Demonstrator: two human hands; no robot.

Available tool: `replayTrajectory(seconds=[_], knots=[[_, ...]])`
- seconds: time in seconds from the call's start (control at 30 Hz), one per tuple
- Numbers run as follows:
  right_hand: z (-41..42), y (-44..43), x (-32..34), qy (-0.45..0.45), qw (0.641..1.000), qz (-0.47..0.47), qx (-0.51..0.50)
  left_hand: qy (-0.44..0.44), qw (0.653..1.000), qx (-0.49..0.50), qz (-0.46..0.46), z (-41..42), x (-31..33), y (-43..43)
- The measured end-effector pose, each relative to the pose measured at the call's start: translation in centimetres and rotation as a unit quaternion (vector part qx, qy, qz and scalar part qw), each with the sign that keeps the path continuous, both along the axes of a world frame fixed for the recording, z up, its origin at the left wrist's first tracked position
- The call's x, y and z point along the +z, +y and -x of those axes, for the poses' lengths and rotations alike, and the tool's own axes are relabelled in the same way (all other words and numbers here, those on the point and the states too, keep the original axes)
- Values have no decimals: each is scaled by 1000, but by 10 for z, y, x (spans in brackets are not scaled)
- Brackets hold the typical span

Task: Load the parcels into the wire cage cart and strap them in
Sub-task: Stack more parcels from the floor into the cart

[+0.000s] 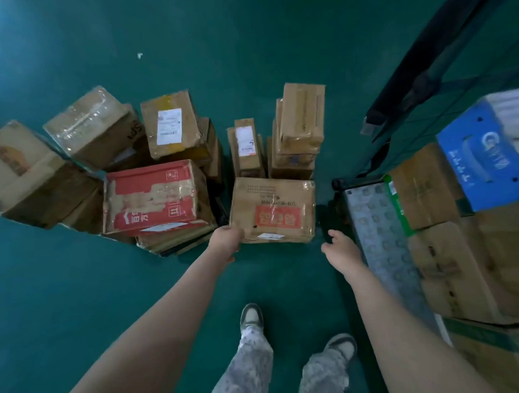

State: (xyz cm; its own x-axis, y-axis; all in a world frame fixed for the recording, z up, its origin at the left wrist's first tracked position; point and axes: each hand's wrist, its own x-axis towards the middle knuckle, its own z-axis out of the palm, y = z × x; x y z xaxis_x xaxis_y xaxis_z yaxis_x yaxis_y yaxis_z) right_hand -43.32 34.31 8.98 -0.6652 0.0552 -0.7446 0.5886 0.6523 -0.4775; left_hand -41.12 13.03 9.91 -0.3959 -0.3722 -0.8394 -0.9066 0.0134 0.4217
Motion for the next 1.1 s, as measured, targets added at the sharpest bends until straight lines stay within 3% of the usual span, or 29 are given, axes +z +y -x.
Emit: replayTrajectory(seconds=[0.37, 0.63, 0.8, 1.1], knots=[[45, -34, -169, -22, 995, -6, -101, -14, 999, -38, 30, 49, -181, -51], [67, -31, -268, -46, 979, -7, -198, -49, 998, -28, 19, 77, -263, -67], [64, -30, -285, -70, 965, 42, -250, -78, 995, -57, -20, 71, -275, -65], [59, -16, -220, -2, 916, 131, -379, 29, 999, 6, -29, 72, -209, -39]])
